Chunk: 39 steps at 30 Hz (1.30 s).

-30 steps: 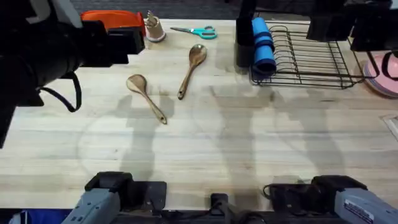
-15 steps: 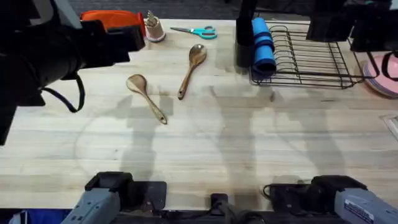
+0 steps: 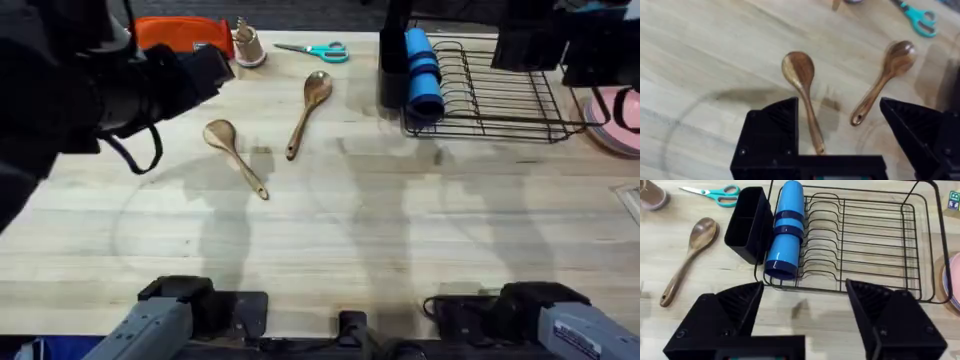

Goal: Pick up the spoon on the table one by one and put them onto the rack

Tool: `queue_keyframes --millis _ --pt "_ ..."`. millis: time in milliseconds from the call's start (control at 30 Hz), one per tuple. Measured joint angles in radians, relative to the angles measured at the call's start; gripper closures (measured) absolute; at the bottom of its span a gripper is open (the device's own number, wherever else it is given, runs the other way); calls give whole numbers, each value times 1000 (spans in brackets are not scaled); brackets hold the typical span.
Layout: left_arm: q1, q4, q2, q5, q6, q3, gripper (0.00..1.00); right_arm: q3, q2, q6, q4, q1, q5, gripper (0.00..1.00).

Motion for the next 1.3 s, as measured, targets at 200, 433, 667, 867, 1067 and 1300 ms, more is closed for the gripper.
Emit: queue_keyframes --millis 200,433,667,867,1067,1300 --pt "0 -30 100 0 -15 0 7 0 0 0 0 0 0 4" --pt "0 -35 246 0 -57 0 7 0 0 0 0 0 0 3" --pt "0 -24 394 0 -72 0 8 0 0 0 0 0 0 3" --pt "0 -8 483 0 -75 0 7 0 0 0 0 0 0 3" --pt "0 27 556 0 -75 0 7 0 0 0 0 0 0 4" --pt "0 41 677 8 -78 9 37 0 0 0 0 0 0 3"
